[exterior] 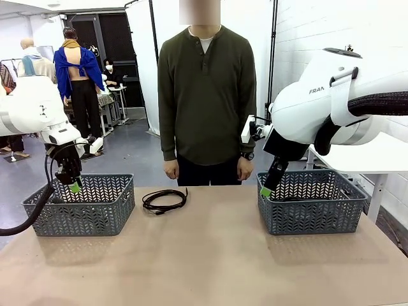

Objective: Organize the cables according to human instructions.
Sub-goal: Pick up a bundle of cables and place it in the basket indicated by the human.

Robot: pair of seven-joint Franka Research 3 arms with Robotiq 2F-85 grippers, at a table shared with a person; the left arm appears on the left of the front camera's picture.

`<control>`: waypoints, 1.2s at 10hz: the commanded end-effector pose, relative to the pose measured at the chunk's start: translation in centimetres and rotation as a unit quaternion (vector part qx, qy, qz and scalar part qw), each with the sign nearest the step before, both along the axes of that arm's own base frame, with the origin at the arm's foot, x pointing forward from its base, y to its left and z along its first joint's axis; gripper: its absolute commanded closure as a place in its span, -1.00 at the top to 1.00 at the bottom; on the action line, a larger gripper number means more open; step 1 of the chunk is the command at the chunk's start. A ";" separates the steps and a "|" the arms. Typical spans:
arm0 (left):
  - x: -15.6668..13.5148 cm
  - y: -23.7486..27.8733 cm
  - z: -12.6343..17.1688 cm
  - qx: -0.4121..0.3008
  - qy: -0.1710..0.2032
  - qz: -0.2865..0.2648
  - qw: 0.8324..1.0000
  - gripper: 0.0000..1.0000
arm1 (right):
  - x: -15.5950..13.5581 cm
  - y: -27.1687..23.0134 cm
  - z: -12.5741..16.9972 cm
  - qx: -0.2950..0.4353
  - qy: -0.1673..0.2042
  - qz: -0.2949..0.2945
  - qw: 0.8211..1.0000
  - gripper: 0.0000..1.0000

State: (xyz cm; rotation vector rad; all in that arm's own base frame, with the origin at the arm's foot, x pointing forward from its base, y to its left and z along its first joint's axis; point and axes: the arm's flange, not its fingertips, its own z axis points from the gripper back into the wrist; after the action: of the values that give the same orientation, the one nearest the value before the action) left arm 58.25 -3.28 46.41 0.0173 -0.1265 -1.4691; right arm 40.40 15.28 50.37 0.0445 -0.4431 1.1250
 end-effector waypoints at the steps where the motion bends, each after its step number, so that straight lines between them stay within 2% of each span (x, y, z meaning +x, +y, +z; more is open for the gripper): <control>1: 0.4 0.0 0.1 0.006 -0.009 0.015 1.000 0.77 | -0.1 0.0 -0.2 -0.004 -0.001 -0.002 1.000 1.00; 2: 0.1 -0.5 0.8 0.007 -0.012 0.010 1.000 1.00 | -0.1 0.0 -0.2 -0.004 -0.001 -0.002 1.000 1.00; 5: -0.7 -1.7 2.7 0.006 -0.006 0.004 1.000 1.00 | -0.1 0.0 -0.2 -0.004 -0.001 -0.002 1.000 1.00; 8: -1.3 -1.7 3.4 -0.008 0.017 0.055 0.998 1.00 | -0.1 0.0 -0.2 -0.004 -0.001 -0.002 1.000 1.00; 9: -1.0 -2.0 2.7 -0.005 -0.004 0.013 1.000 1.00 | -0.1 0.0 -0.2 -0.004 -0.001 -0.002 1.000 1.00; 12: -1.0 -2.0 2.7 -0.005 -0.004 0.013 1.000 1.00 | -0.1 0.0 -0.2 -0.004 -0.001 -0.002 1.000 1.00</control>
State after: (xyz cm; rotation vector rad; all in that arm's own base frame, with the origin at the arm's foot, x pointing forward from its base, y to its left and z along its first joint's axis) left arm 57.11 -5.49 49.14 0.0053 -0.1288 -1.4238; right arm 40.41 15.28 50.37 0.0446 -0.4431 1.1250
